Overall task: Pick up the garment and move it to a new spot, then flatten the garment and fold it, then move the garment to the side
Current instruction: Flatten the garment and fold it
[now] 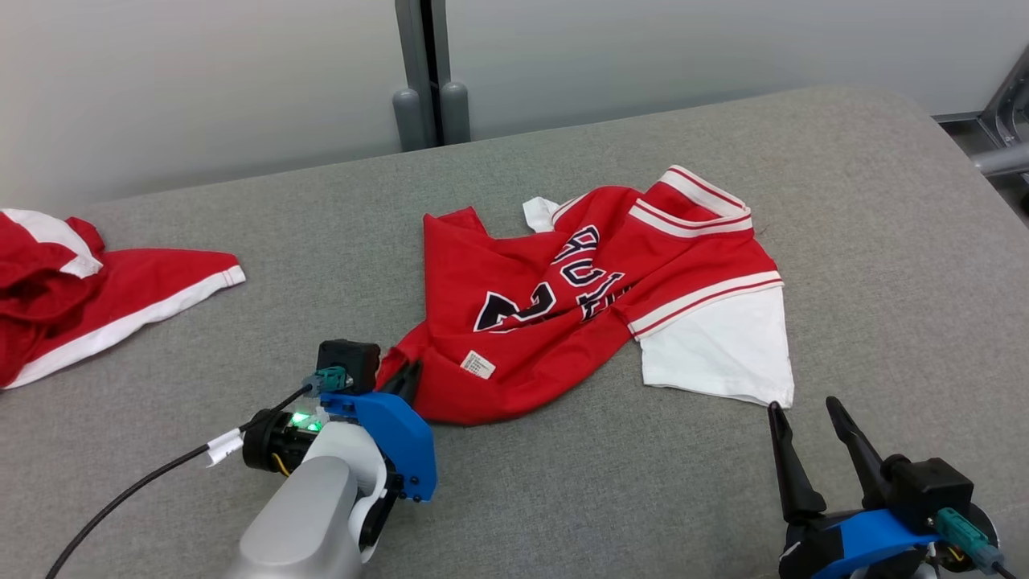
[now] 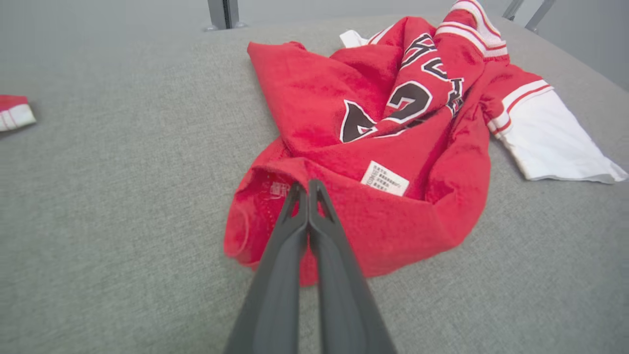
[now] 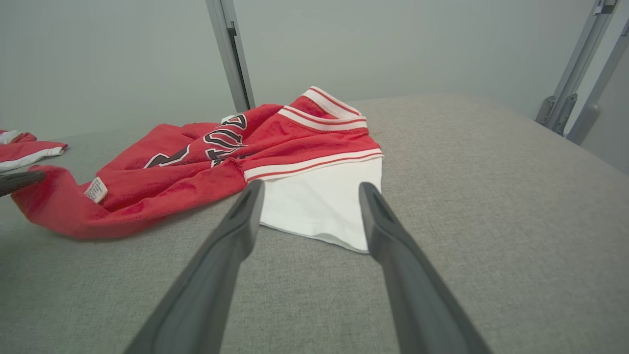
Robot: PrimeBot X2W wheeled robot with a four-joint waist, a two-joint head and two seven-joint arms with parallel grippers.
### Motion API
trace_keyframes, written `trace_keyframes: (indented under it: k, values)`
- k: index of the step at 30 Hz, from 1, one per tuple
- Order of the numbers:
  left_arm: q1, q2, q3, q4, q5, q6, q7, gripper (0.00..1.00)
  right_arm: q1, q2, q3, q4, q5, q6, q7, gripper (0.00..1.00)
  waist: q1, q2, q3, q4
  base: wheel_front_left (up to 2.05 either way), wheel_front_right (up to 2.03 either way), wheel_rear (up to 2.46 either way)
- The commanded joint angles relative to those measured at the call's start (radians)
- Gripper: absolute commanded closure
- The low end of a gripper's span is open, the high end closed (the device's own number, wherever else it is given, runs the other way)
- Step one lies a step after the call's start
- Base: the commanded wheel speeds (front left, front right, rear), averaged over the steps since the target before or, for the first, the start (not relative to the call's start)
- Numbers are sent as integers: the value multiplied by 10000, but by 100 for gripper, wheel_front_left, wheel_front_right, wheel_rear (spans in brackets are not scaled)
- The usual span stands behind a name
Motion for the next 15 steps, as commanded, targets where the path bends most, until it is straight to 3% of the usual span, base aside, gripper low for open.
trace_keyframes:
  k: [1, 7, 15]
  values:
    - [-156, 93, -88, -112, -126, -70, -283, 100, -37, 0, -42, -13, -26, 1, -52, 0, 0, -1, -22, 63, 0, 0, 0]
    - [770, 442, -522, -667, -404, -71, -1655, 100, 227, -2, -185, 67, 19, 1, -73, 0, 0, -1, -192, 480, 0, 0, 0]
    - [2208, 615, -661, -1141, -416, 8, -2115, 100, 333, -3, -369, 182, -75, 1, -135, 0, 0, -1, -317, 957, 0, 0, 0]
